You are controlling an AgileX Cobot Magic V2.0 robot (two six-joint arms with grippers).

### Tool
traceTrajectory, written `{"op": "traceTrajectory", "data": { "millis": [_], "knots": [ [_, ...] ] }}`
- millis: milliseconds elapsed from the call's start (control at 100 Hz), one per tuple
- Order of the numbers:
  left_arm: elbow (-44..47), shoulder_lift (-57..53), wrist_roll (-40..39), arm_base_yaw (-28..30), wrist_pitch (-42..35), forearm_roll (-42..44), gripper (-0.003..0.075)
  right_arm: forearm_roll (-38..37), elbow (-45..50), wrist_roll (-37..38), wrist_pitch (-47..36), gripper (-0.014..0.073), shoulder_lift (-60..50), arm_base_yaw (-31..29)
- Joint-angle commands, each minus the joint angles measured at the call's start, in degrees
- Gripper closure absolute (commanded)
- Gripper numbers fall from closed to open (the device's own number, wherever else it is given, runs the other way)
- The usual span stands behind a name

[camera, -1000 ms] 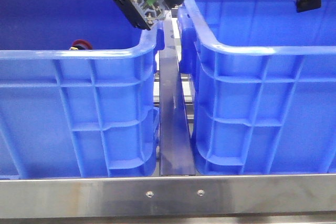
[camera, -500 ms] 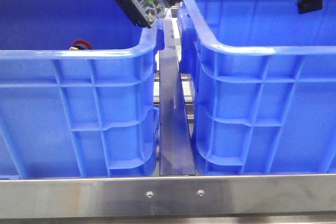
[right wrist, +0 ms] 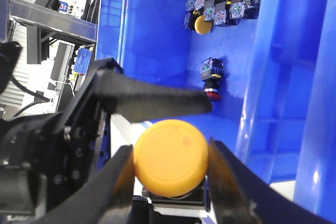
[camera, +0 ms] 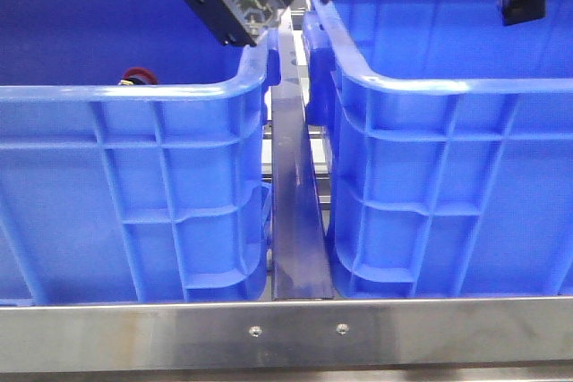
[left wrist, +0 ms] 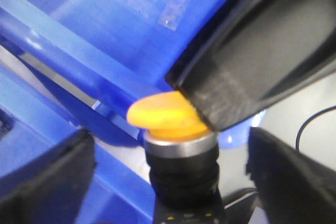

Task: Pick red and yellow buttons and place in box
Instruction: 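Open the left gripper and carry the yellow button over the empty bin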

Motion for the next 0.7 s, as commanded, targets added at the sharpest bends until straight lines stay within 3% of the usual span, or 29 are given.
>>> {"op": "traceTrajectory", "data": {
  "millis": [0,180,420,690],
  "knots": [
    [-2.3,-2.0,0.0,-0.4,-3.6,-0.9,0.0114,4.3,-2.7,-1.5,1.1,0.0421,-1.3,-0.2],
    [-3.2,-3.9,0.0,-0.4,-2.2,-0.9,0.0114,4.3,-7.1,-4.9,0.2,0.0421,-1.4,-3.4],
    [-3.2,-7.0,0.0,0.2,-2.5,0.3,0.0114,0.4,-11.6,-14.1,-4.1,0.0421,-1.4,-12.2],
    [-3.2,-7.4,0.0,0.5,-2.5,0.5,0.0115,-9.0,-11.9,-26.4,-25.6,0.0421,-0.6,-15.5]
  ]
}}
